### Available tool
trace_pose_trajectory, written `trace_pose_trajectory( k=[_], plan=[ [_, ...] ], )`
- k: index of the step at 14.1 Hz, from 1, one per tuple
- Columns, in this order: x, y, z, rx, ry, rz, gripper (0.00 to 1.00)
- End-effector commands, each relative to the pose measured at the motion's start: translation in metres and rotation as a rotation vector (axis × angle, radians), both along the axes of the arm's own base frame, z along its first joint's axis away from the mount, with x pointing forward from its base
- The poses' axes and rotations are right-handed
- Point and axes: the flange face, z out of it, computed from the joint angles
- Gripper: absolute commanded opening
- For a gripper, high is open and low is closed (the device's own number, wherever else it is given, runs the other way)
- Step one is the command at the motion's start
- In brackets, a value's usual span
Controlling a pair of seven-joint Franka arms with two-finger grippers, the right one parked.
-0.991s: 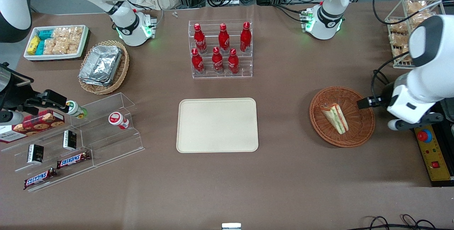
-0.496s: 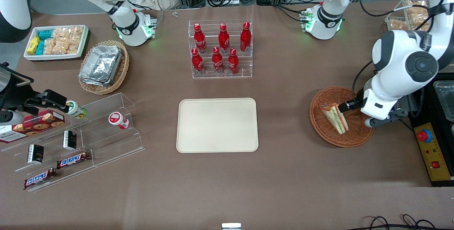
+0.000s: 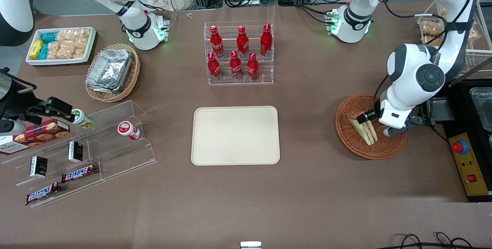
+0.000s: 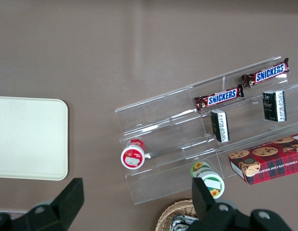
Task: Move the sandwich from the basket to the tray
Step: 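Lower the open left gripper around the sandwich, then close the left gripper on the sandwich and lift it from the basket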
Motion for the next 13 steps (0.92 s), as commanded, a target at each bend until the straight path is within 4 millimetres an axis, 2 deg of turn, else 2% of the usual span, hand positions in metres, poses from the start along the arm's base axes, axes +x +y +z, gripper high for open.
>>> trace_pose_trajectory(
  k=[1, 4, 9, 10, 11, 13],
  plan=[
    [0.001, 0.003, -0.016, -0.021, -0.014, 0.031, 0.98],
    [0.004, 0.008, -0.039, -0.041, -0.03, 0.054, 0.98],
    [-0.004, 0.009, -0.059, -0.05, -0.038, 0.065, 0.93],
    [-0.006, 0.009, -0.062, -0.051, -0.035, 0.065, 0.87],
    [-0.006, 0.009, -0.062, -0.05, -0.035, 0.065, 0.76],
    [-0.006, 0.009, -0.06, -0.045, -0.038, 0.086, 0.44]
  ],
)
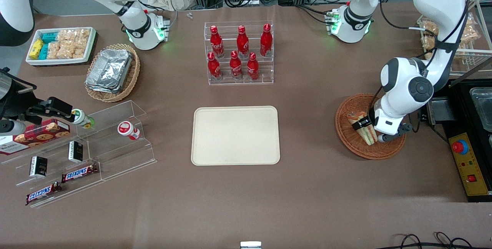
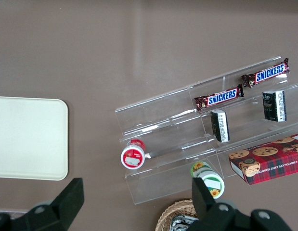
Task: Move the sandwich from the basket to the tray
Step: 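Close the left gripper on the sandwich and lift it from the basket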
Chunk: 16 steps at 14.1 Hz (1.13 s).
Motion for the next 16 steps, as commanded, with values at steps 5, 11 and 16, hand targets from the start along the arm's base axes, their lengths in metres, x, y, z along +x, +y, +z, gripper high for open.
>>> trace_pose_trajectory(
  k=[5, 11, 16],
  plan=[
    [0.003, 0.002, 0.058, 0.05, 0.004, 0.035, 0.0],
    [0.051, 0.0, 0.214, 0.073, 0.084, 0.038, 0.0],
    [0.06, -0.028, 0.275, 0.051, 0.035, -0.054, 0.0]
  ],
)
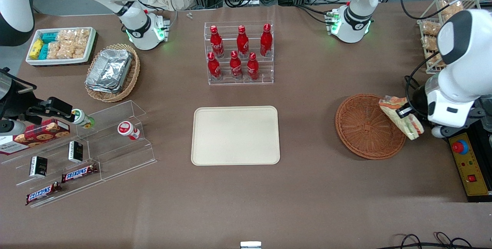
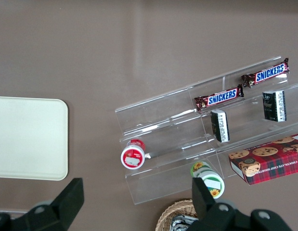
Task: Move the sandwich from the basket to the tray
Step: 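Carry the sandwich with the left gripper over to the cream tray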
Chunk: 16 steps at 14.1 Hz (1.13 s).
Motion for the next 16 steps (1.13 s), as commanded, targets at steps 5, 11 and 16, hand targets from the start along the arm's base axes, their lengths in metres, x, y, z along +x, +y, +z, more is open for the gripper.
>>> trace_pose_trajectory(
  k=[5, 11, 16],
  plan=[
    [-0.012, -0.132, -0.006, -0.081, 0.013, -0.334, 0.0],
    [-0.019, -0.257, -0.079, -0.194, -0.017, -0.481, 0.02],
    [-0.027, -0.329, -0.162, -0.246, -0.054, -0.563, 0.05]
  ],
)
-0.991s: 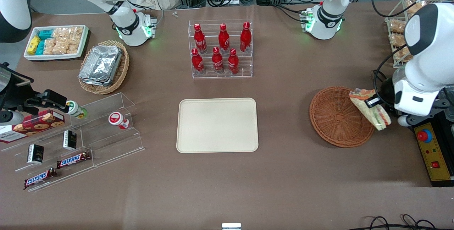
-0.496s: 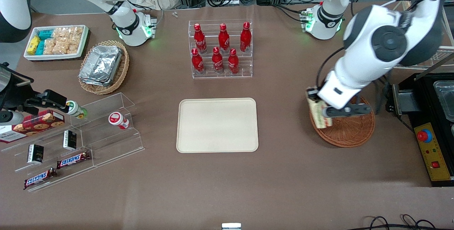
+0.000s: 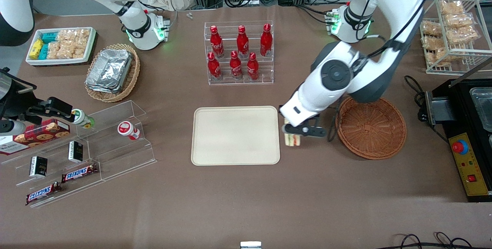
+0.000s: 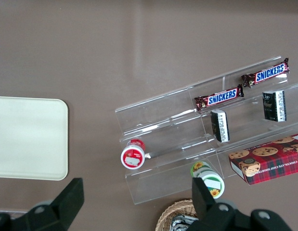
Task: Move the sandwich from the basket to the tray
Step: 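Carry the sandwich with the left gripper over to the cream tray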
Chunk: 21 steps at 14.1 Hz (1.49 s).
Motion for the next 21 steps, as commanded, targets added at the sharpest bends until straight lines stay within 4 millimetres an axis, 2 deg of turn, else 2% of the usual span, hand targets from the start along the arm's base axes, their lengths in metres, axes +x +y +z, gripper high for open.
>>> trace_pose_trajectory(
  k=[1, 3, 5, 9, 10, 11, 12, 13, 14, 15, 17, 20, 21],
  plan=[
    [0.001, -0.03, -0.041, -0.038, -0.008, -0.016, 0.1],
    [-0.005, -0.043, -0.074, -0.02, -0.004, -0.059, 0.08],
    [-0.005, -0.047, -0.097, -0.025, -0.006, -0.073, 0.05],
    [-0.007, -0.05, -0.127, -0.025, 0.009, -0.076, 0.05],
    [-0.01, -0.053, -0.131, -0.014, 0.01, -0.081, 0.09],
    [-0.009, -0.052, -0.133, -0.004, 0.009, -0.066, 0.26],
    [-0.009, -0.053, -0.133, 0.0, 0.013, -0.033, 0.53],
    [-0.009, -0.053, -0.131, 0.002, 0.015, -0.004, 0.89],
    [-0.008, -0.052, -0.128, 0.002, 0.014, 0.014, 0.99],
    [-0.006, -0.05, -0.125, 0.005, 0.015, 0.043, 1.0],
    [-0.005, -0.047, -0.099, 0.02, -0.005, 0.112, 1.0],
    [-0.015, -0.031, -0.031, 0.14, -0.012, 0.188, 1.0],
    [-0.008, -0.008, -0.01, 0.174, -0.017, 0.207, 1.0]
  ],
)
